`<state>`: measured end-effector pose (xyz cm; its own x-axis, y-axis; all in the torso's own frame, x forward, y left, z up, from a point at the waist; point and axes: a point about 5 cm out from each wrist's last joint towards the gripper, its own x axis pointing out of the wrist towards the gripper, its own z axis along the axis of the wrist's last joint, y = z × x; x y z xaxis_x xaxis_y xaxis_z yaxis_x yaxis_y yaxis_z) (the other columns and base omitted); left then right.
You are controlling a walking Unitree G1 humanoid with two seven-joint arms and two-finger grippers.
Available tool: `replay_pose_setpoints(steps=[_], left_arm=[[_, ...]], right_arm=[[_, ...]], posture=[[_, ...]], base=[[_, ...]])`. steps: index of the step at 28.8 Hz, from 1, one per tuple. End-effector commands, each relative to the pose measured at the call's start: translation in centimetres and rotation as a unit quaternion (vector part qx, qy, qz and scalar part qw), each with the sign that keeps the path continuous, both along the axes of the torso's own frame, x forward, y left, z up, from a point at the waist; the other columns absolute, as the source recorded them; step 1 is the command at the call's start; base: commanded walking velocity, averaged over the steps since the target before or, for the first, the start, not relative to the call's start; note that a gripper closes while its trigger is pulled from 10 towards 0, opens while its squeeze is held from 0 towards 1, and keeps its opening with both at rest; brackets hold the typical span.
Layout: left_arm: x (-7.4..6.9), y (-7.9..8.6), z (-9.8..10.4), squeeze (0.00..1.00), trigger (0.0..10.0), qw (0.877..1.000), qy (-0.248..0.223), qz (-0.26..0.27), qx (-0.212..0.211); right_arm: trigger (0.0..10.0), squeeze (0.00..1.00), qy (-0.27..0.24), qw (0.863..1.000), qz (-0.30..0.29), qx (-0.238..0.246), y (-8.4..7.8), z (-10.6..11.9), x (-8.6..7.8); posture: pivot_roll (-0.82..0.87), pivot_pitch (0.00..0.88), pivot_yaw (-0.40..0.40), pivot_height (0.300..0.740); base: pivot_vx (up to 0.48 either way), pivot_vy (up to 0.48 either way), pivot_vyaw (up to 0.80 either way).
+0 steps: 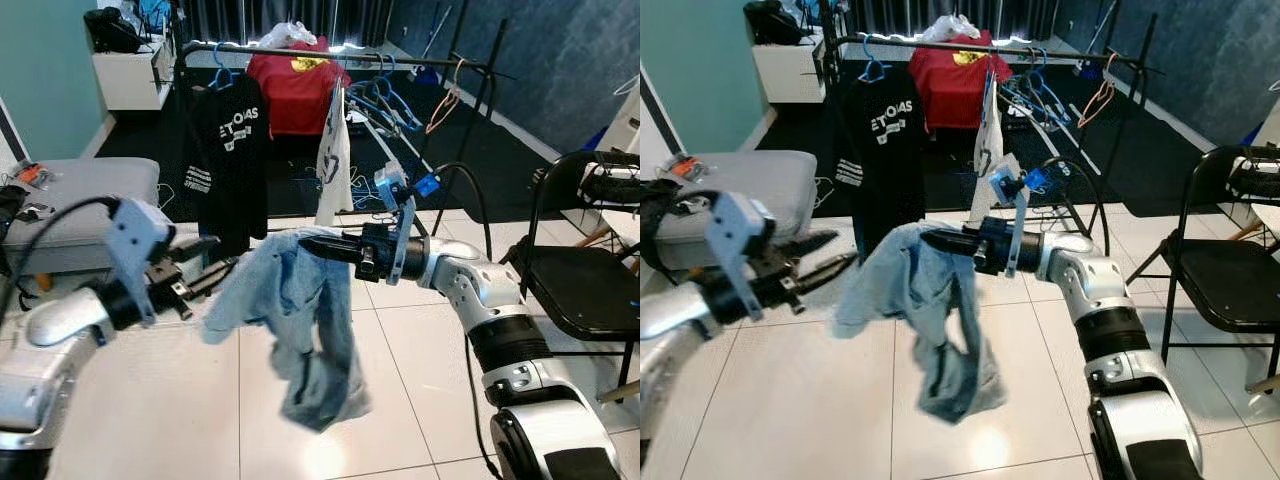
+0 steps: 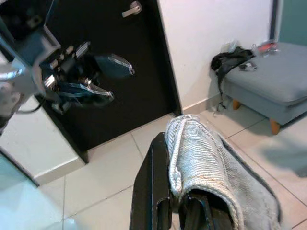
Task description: Hang hanger
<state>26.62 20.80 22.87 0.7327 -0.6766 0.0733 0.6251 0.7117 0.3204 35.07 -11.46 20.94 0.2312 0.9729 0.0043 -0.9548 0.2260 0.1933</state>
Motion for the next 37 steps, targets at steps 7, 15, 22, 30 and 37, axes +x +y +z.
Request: replay_pose_setpoints(steps=[7,15,22,30,37], left_arm=[[0.0,-1.9,-0.3,1.00,10.0,0.998,0.028,-0.059,-0.007],[0.3,-2.7,-0.6,0.00,10.0,0.996,0.029,-0.073,0.030],[-0.8,-3.3,-0.8,0.00,10.0,0.992,0.055,-0.109,0.039],[-1.7,-3.3,-0.6,0.00,10.0,0.986,0.107,-0.126,0.001],[-0.8,-4.7,-0.5,0.00,10.0,0.987,0.106,-0.115,-0.033]], right_arm=[[10.0,0.00,-0.037,0.993,0.112,-0.026,0.0,1.6,-1.3],[10.0,0.00,-0.038,0.980,0.182,-0.064,-1.3,2.4,-2.0],[10.0,0.00,-0.062,0.979,0.182,-0.068,-1.7,3.8,-1.3],[10.0,0.00,-0.076,0.978,0.182,-0.062,-1.5,4.3,-1.1],[10.0,0.00,-0.075,0.977,0.188,-0.062,-1.5,4.3,-1.1]], posture=[[0.05,0.000,-0.094,0.740],[0.05,0.000,-0.090,0.740],[0.05,0.000,-0.089,0.740],[0.05,0.000,-0.083,0.740],[0.05,0.000,-0.077,0.740]], base=[[0.000,0.000,0.00],[0.000,0.000,0.00],[0.000,0.000,0.00],[0.000,0.000,0.00],[0.000,0.000,0.00]])
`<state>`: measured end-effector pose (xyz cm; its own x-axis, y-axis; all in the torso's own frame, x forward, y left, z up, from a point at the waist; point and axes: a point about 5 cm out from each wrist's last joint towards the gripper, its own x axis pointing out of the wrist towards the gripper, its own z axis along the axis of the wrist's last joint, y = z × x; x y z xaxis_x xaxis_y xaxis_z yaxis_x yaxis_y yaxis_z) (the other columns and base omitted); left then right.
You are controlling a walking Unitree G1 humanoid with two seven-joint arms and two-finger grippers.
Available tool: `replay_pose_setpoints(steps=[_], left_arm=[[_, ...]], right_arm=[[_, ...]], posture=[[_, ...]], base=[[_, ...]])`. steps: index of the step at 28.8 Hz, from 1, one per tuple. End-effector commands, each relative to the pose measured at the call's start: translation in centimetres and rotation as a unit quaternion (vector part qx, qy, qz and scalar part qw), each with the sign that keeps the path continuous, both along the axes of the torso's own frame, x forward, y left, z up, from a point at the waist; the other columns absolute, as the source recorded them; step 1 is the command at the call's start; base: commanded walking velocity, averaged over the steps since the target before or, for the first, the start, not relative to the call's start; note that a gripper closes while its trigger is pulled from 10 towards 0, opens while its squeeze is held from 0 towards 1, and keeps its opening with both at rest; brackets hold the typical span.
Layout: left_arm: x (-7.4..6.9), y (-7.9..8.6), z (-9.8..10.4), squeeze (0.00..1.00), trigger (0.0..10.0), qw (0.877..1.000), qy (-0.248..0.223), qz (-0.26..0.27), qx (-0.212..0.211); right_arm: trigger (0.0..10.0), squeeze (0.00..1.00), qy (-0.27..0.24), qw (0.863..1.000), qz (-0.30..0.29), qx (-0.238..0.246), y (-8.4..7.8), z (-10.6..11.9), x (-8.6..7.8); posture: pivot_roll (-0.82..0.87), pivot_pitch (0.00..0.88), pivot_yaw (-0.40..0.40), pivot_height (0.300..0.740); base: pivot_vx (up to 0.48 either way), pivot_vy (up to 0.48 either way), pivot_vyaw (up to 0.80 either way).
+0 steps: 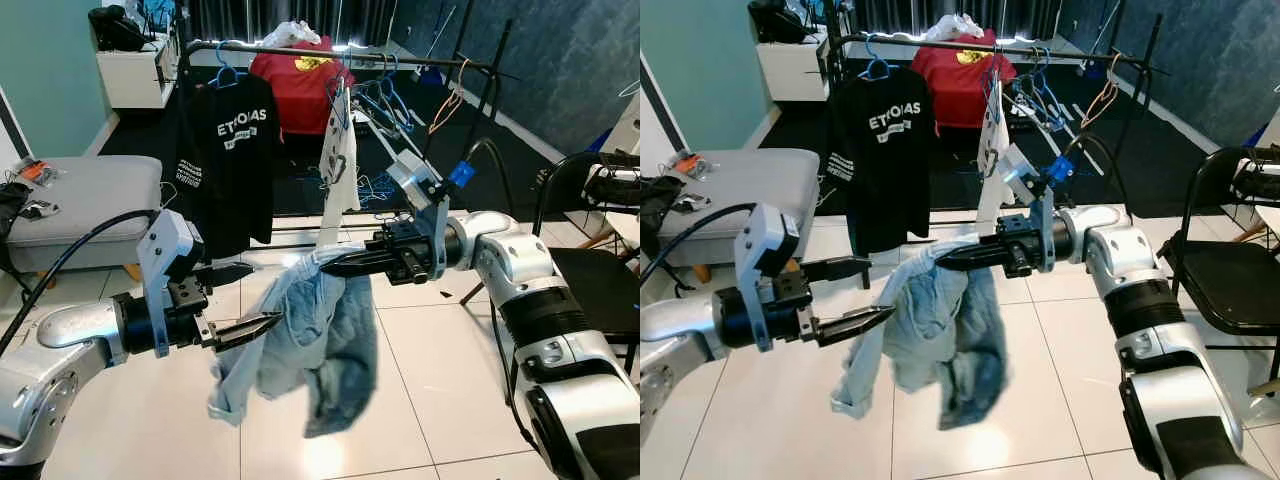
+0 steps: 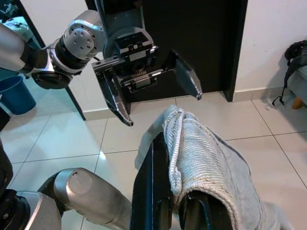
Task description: Hang hanger
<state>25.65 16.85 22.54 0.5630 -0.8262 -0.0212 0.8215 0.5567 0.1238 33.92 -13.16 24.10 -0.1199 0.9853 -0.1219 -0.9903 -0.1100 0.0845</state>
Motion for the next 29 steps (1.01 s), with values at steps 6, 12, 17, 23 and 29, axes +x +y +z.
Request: replay_pose_setpoints(steps=[6,12,17,23,29], left_arm=[[1.7,-2.6,-0.5,0.00,10.0,0.998,-0.033,0.048,-0.005],[1.8,-3.5,-0.2,0.00,10.0,0.998,-0.031,0.048,-0.018],[1.4,-3.2,-0.2,0.00,0.0,0.999,-0.023,0.035,-0.015],[1.2,-3.0,-0.3,0.00,0.0,0.999,-0.016,0.032,-0.015],[1.1,-3.3,-0.8,0.00,0.0,1.000,-0.005,0.021,0.000]], right_arm=[[10.0,0.00,-0.020,1.000,0.014,0.007,0.4,1.0,0.1],[10.0,0.00,-0.020,1.000,0.018,0.007,0.7,1.0,0.1],[10.0,0.00,-0.020,1.000,0.018,0.007,0.7,1.0,0.1],[10.0,0.00,-0.019,1.000,0.017,0.008,0.7,0.9,0.1],[10.0,0.00,-0.018,1.000,0.014,0.011,0.7,1.0,0.2]], posture=[[0.04,0.000,-0.075,0.740],[0.04,0.000,-0.075,0.740],[0.05,0.000,-0.075,0.740],[0.05,0.000,-0.077,0.740],[0.05,0.000,-0.073,0.740]], base=[[0.000,0.000,0.00],[0.000,0.000,0.00],[0.000,0.000,0.00],[0.000,0.000,0.00],[0.000,0.000,0.00]])
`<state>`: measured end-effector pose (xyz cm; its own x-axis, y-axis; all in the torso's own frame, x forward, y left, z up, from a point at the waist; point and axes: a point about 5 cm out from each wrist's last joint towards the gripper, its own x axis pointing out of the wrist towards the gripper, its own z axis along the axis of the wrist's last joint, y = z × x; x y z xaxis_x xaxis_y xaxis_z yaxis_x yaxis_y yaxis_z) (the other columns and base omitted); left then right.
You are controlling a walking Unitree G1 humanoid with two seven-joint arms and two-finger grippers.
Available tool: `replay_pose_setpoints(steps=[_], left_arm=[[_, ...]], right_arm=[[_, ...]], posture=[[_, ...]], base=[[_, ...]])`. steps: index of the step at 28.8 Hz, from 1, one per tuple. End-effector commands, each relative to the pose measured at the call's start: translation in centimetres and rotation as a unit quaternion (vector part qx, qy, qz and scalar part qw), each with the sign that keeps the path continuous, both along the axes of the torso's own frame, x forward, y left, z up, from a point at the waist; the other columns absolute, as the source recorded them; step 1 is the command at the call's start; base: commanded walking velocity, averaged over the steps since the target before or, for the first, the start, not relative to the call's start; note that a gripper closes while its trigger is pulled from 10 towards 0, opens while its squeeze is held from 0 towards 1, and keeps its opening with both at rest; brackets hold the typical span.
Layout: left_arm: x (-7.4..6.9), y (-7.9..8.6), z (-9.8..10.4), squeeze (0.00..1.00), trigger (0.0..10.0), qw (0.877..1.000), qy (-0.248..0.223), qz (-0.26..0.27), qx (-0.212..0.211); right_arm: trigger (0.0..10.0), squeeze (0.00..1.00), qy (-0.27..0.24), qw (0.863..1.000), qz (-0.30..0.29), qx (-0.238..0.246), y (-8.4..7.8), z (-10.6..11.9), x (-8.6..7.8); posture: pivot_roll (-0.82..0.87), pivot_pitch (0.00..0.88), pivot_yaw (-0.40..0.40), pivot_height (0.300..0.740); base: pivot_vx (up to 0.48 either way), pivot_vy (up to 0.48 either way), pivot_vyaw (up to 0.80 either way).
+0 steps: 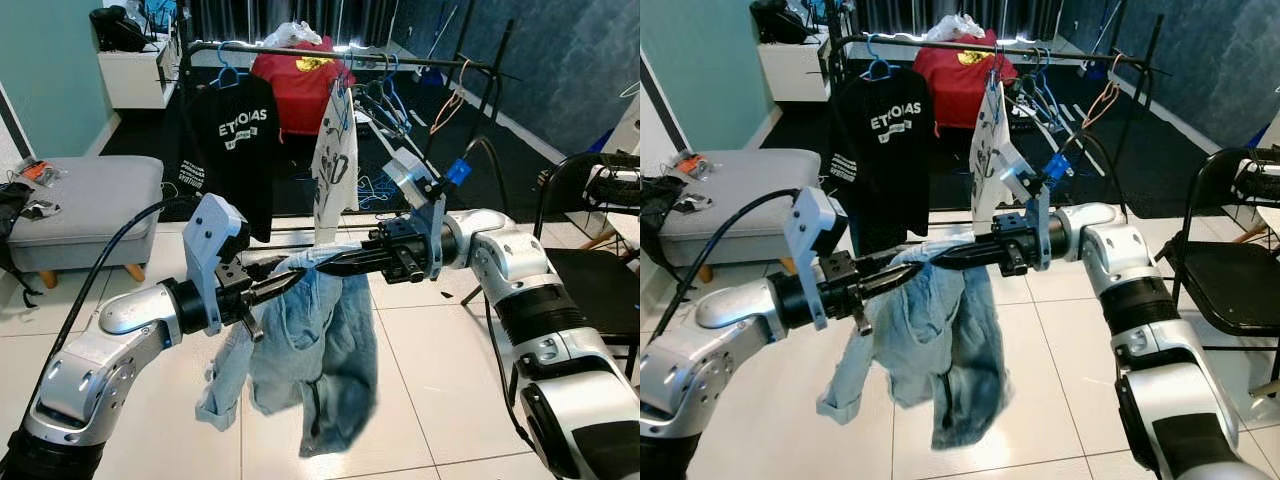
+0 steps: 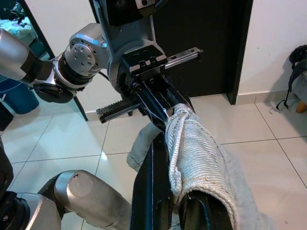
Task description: Hang hanger
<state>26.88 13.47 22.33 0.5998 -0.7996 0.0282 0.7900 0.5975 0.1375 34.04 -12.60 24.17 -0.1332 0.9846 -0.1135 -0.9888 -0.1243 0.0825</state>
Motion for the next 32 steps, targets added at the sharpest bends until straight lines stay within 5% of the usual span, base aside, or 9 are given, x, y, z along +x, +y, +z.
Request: replay_pose_setpoints(steps=[1,13,14,20,21,28,30,31,32], left_arm=[[-0.1,0.0,-0.6,0.00,0.0,1.000,0.016,-0.002,0.018],[0.3,0.0,-0.3,0.00,0.0,1.000,0.009,0.012,0.013],[0.5,0.2,-0.2,0.00,0.0,1.000,0.006,0.019,0.011],[1.6,1.2,0.5,0.00,0.0,0.999,-0.008,0.052,0.004],[1.9,1.6,0.6,0.00,0.0,0.998,-0.013,0.062,0.007],[2.8,3.2,1.1,0.00,0.0,0.995,-0.024,0.092,0.019],[3.0,3.8,0.7,0.00,0.0,0.994,-0.012,0.107,0.025],[3.2,4.3,0.0,0.00,0.0,0.992,0.001,0.123,0.035],[3.2,4.3,0.0,0.00,0.0,0.992,0.001,0.123,0.035]], right_arm=[[10.0,0.00,-0.017,1.000,0.005,0.008,0.1,0.9,0.1],[10.0,0.00,-0.005,1.000,-0.005,0.020,0.1,0.9,0.1],[10.0,1.00,0.005,0.999,-0.016,0.030,0.1,0.9,0.2],[10.0,1.00,0.014,0.999,-0.029,0.027,-0.2,0.5,0.0],[10.0,0.00,0.005,0.999,-0.034,0.010,-0.7,-0.1,-0.2],[10.0,0.00,0.013,0.995,-0.095,-0.016,-4.4,-1.0,-1.2],[10.0,0.00,0.001,0.988,-0.156,-0.017,-6.1,-1.2,-1.1],[10.0,0.00,-0.028,0.969,-0.246,-0.028,-7.6,-1.8,-0.4],[10.0,0.00,-0.028,0.969,-0.246,-0.028,-7.6,-1.8,-0.4]], posture=[[0.05,0.000,-0.073,0.740],[0.05,0.000,-0.071,0.740],[0.05,0.000,-0.071,0.740],[0.05,0.000,-0.072,0.740],[0.05,0.000,-0.073,0.740],[0.06,0.000,-0.079,0.740],[0.05,0.000,-0.068,0.740],[0.04,0.000,-0.062,0.740],[0.04,0.000,-0.062,0.740]], base=[[0.000,0.000,0.00],[0.000,0.000,0.00],[0.000,0.000,0.00],[0.000,0.000,0.00],[0.000,0.000,0.00],[0.000,0.000,0.00],[0.000,0.000,0.00],[0.000,0.000,0.00],[0.000,0.000,0.00]])
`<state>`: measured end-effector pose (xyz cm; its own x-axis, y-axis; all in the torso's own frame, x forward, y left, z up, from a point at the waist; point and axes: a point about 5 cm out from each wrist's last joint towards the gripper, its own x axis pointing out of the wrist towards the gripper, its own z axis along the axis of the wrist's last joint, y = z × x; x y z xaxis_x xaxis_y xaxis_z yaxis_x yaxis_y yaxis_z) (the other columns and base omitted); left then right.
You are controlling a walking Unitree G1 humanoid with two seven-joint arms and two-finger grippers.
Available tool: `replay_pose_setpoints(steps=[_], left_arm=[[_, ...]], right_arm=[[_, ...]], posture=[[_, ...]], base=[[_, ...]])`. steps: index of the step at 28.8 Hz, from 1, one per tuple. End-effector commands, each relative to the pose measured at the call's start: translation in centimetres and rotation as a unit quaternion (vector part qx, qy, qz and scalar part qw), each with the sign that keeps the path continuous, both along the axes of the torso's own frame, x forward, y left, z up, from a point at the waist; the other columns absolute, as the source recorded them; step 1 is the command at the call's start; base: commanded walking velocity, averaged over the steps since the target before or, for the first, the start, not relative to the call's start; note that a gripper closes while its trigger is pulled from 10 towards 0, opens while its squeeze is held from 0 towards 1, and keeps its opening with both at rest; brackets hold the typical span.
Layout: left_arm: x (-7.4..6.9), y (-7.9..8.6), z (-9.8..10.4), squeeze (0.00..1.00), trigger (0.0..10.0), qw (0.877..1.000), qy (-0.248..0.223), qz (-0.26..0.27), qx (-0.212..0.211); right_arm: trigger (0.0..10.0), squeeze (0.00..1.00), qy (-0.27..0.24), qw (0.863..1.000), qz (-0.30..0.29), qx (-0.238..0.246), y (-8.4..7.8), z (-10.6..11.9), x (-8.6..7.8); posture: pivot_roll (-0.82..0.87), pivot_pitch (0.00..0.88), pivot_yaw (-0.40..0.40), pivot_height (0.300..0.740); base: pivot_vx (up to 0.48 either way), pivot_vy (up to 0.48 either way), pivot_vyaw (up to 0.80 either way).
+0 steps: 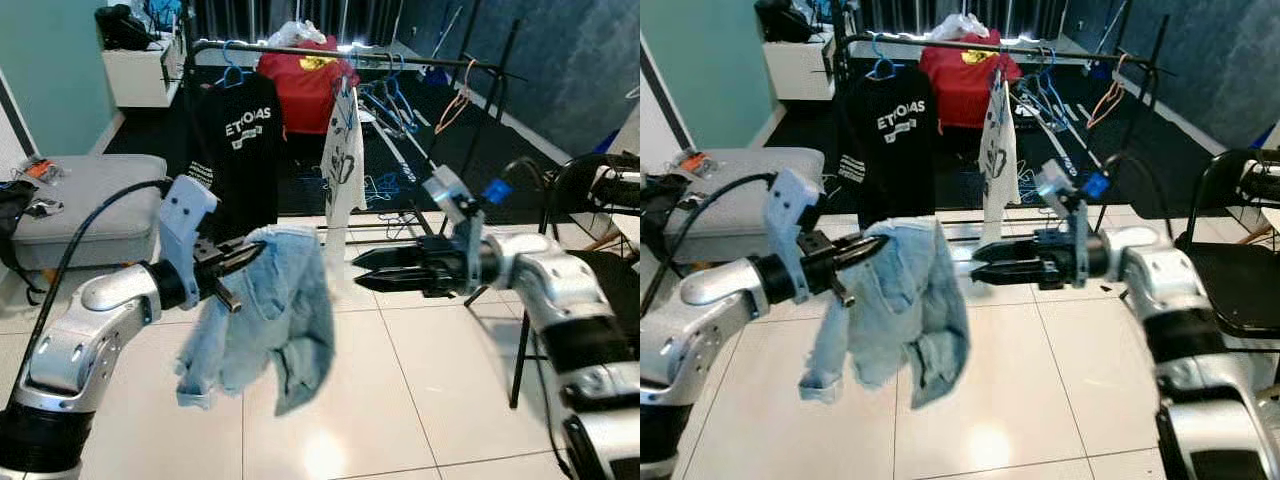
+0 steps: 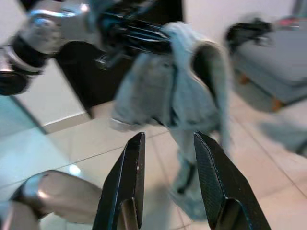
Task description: Hang hanger
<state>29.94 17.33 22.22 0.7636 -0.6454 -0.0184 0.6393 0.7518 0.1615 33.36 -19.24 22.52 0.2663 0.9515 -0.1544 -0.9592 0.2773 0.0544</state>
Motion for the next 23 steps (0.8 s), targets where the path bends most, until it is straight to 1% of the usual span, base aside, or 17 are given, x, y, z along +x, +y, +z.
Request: replay_pose_setpoints(steps=[1,2,3,4,5,6,7,9,10,11,12,14,15,18,19,22,23], left_arm=[[0.1,0.5,0.1,0.00,0.0,1.000,-0.005,0.010,0.010],[0.3,0.8,-0.9,0.00,0.0,0.999,0.013,0.035,0.016],[0.6,0.9,-2.1,0.00,0.0,0.997,0.034,0.064,0.014],[0.6,0.9,-2.1,0.00,0.0,0.997,0.034,0.064,0.014],[0.8,1.1,-3.5,0.00,0.0,0.993,0.056,0.107,0.003],[0.8,1.2,-4.8,0.00,0.0,0.988,0.072,0.140,0.010],[0.8,1.2,-4.8,0.00,0.0,0.988,0.072,0.140,0.010],[0.6,1.2,-6.4,0.00,0.0,0.979,0.098,0.176,0.014],[0.6,1.2,-6.4,0.00,0.0,0.979,0.098,0.176,0.014],[0.6,1.2,-6.6,0.00,0.0,0.977,0.102,0.188,0.007],[0.6,1.2,-6.6,0.00,0.0,0.977,0.102,0.188,0.007],[0.8,1.1,-6.7,0.00,0.0,0.974,0.107,0.200,-0.006],[0.8,1.1,-6.7,0.00,0.0,0.974,0.107,0.200,-0.006],[1.2,1.5,-6.3,0.00,0.0,0.973,0.101,0.209,0.005],[1.2,1.5,-6.3,0.00,0.0,0.973,0.101,0.209,0.005],[1.3,1.9,-6.2,0.00,0.0,0.971,0.101,0.217,0.004],[1.2,2.2,-6.1,0.00,0.0,0.970,0.100,0.223,0.003]], right_arm=[[10.0,0.00,-0.015,0.999,-0.046,-0.009,-1.0,-0.1,0.3],[10.0,0.00,-0.037,0.986,-0.162,-0.013,-2.2,-1.0,1.3],[10.0,0.00,-0.041,0.960,-0.276,-0.018,-3.0,-2.4,2.1],[10.0,0.00,-0.041,0.960,-0.276,-0.018,-3.0,-2.4,2.1],[10.0,0.00,-0.035,0.937,-0.345,-0.035,-2.9,-4.3,2.3],[10.0,0.00,-0.039,0.935,-0.346,-0.065,-1.6,-5.5,2.0],[10.0,0.00,-0.039,0.935,-0.346,-0.065,-1.6,-5.5,2.0],[10.0,0.00,-0.069,0.947,-0.291,-0.117,2.1,-5.6,1.7],[10.0,0.00,-0.069,0.947,-0.291,-0.117,2.1,-5.6,1.7],[10.0,0.00,-0.086,0.958,-0.245,-0.125,4.5,-4.3,1.9],[10.0,0.00,-0.086,0.958,-0.245,-0.125,4.5,-4.3,1.9],[10.0,0.00,-0.131,0.969,-0.148,-0.152,8.6,-0.9,2.3],[10.0,0.00,-0.131,0.969,-0.148,-0.152,8.6,-0.9,2.3],[10.0,0.00,-0.217,0.951,-0.023,-0.221,12.4,3.9,2.1],[10.0,0.00,-0.217,0.951,-0.023,-0.221,12.4,3.9,2.1],[10.0,0.00,-0.270,0.933,0.019,-0.236,14.5,7.0,1.9],[10.0,0.00,-0.304,0.920,0.044,-0.244,15.9,9.0,1.6]], posture=[[0.04,0.000,-0.062,0.740],[0.04,0.000,-0.062,0.740],[0.05,0.000,-0.070,0.740],[0.05,0.000,-0.070,0.740],[0.05,0.000,-0.067,0.740],[0.05,0.000,-0.058,0.740],[0.05,0.000,-0.058,0.740],[0.03,0.000,-0.046,0.740],[0.03,0.000,-0.046,0.740],[0.03,0.009,-0.044,0.740],[0.03,0.009,-0.044,0.740],[0.04,0.030,-0.052,0.740],[0.04,0.030,-0.052,0.740],[0.03,0.066,-0.053,0.740],[0.03,0.066,-0.053,0.740],[0.02,0.080,-0.051,0.740],[0.02,0.091,-0.049,0.740]], base=[[0.000,0.000,0.00],[0.000,0.000,0.00],[0.000,0.000,0.00],[0.000,0.000,0.00],[0.000,0.000,0.00],[0.000,0.000,0.00],[0.000,0.000,0.00],[0.000,0.000,0.00],[0.000,0.000,0.00],[0.000,0.000,0.00],[0.000,0.000,0.00],[0.000,0.000,0.00],[0.000,0.000,0.00],[0.000,0.000,0.00],[0.000,0.000,0.00],[0.000,0.000,0.00],[0.000,0.000,0.00]])
